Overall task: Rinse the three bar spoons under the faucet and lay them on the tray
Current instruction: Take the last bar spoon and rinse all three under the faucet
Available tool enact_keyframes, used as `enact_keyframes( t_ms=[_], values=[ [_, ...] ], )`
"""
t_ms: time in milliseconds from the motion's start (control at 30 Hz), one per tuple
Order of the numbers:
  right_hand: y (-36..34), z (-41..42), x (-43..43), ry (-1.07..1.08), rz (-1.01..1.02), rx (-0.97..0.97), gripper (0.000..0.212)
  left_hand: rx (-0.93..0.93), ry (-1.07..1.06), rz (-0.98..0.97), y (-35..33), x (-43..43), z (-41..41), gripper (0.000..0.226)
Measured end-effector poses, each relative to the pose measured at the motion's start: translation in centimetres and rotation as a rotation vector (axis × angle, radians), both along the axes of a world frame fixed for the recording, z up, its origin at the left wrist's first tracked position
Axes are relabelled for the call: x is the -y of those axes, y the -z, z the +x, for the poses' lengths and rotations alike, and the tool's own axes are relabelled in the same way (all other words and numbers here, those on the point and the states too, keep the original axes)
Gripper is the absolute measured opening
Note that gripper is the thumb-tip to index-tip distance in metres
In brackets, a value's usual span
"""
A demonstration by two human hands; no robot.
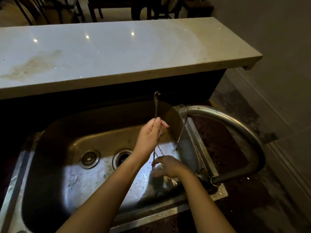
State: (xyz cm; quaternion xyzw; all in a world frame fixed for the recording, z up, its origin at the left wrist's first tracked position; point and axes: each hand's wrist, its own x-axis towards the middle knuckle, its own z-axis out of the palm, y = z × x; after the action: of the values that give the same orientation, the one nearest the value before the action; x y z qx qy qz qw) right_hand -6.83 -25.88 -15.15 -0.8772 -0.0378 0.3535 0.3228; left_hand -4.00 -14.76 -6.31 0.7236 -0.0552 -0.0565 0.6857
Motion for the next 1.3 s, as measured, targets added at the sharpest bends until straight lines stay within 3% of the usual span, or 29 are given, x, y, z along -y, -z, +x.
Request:
enact_keyframes(
  t_ms=[67, 167, 367, 467, 567, 933, 1133, 1300],
  values=[
    [1.2, 0.9, 0.1, -0.011, -0.205, -0.029, 0.052, -0.035, -0.021, 0.013, 0.6, -1.2, -0.2, 0.034],
    [3.1, 1.9, -0.7, 0.123, -0.406, 0.062, 0.048, -0.16, -0.027, -0.005, 1.6, -2.8, -0.2, 0.032],
    [7.5, 3.8, -2.4, 0.226, -0.561, 0.065, 0.06, -0.441, -0.067, -0.26, 3.6, -5.1, 0.2, 0.028],
    [9.8, 3.7, -3.3, 0.249, -0.616, 0.088, 0.048, -0.496, -0.079, -0.385, 4.5, -5.7, 0.5, 0.026],
    [11.3, 3.6, -3.7, 0.35, -0.601, 0.133, 0.035, -0.529, -0.089, -0.444, 5.3, -6.1, 0.5, 0.026],
    [11.0, 4.6, -2.6, 0.314, -0.529, 0.079, 0.034, -0.547, -0.126, -0.456, 7.0, -5.4, 0.4, 0.027],
    [4.5, 4.0, -2.4, 0.433, -0.298, 0.103, 0.034, -0.527, -0.101, -0.464, 5.5, -4.5, -0.1, 0.026],
    [-3.3, 1.0, -2.1, 0.541, -0.131, 0.249, 0.026, -0.473, -0.027, -0.47, 2.7, -3.2, -0.5, 0.028]
  ],
)
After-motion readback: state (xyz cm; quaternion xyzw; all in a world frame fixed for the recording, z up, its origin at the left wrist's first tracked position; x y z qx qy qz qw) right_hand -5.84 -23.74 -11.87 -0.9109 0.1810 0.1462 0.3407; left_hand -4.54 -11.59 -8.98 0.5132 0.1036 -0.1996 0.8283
